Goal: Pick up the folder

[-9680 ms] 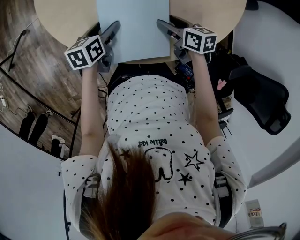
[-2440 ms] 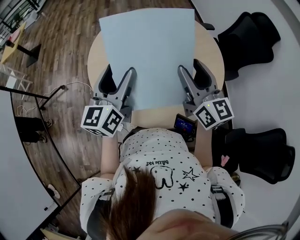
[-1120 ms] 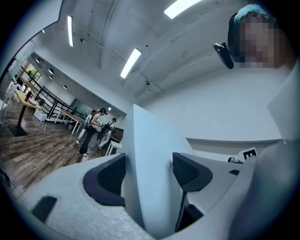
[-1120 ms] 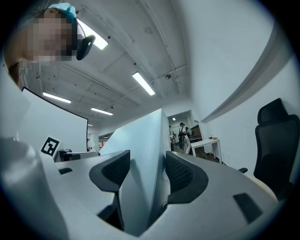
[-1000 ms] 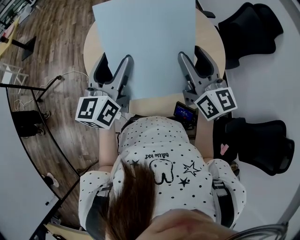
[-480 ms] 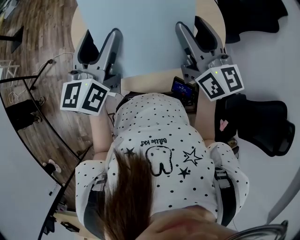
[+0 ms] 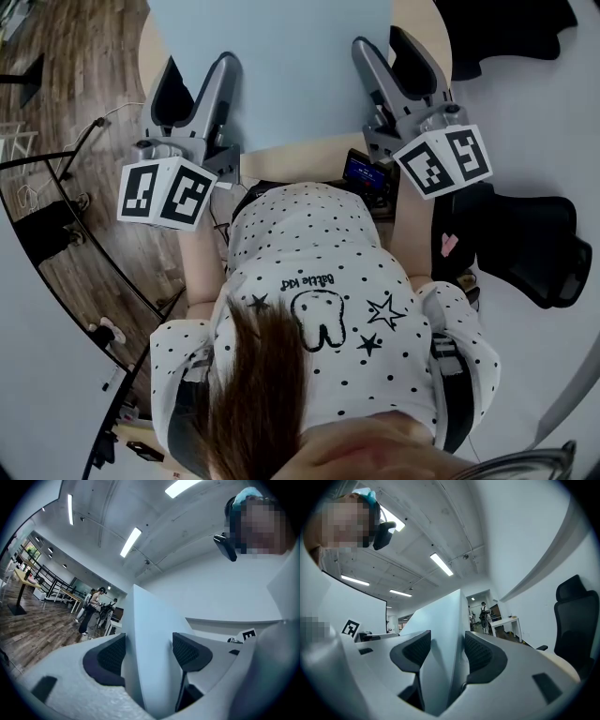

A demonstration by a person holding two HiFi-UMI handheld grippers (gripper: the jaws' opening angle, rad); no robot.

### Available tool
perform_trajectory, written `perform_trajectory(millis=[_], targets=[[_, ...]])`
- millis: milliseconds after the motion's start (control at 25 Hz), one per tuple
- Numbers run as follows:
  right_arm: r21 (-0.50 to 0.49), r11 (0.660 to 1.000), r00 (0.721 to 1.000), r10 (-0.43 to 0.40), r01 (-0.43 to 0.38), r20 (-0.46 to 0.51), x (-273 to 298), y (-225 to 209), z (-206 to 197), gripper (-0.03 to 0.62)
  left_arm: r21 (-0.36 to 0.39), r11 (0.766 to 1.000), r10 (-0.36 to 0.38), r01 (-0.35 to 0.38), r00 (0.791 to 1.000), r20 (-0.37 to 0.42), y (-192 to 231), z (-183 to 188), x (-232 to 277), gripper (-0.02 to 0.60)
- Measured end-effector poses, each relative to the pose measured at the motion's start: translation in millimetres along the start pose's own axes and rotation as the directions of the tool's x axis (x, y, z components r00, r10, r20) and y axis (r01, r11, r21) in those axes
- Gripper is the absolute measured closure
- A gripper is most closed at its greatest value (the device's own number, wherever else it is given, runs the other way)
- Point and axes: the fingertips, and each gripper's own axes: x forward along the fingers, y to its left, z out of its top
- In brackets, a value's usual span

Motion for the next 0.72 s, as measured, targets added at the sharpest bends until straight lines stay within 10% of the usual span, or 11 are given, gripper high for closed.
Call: perform_trajectory(millis=[720], targets=[[0.014,1.0,1.0,-0.006,0.006,-0.007,1.8,-2.9,-3.9,0.365,-0.006,1.0,0.002,-0.002,1.0,-0.005,2.4,-1.9,2.1,0.27]])
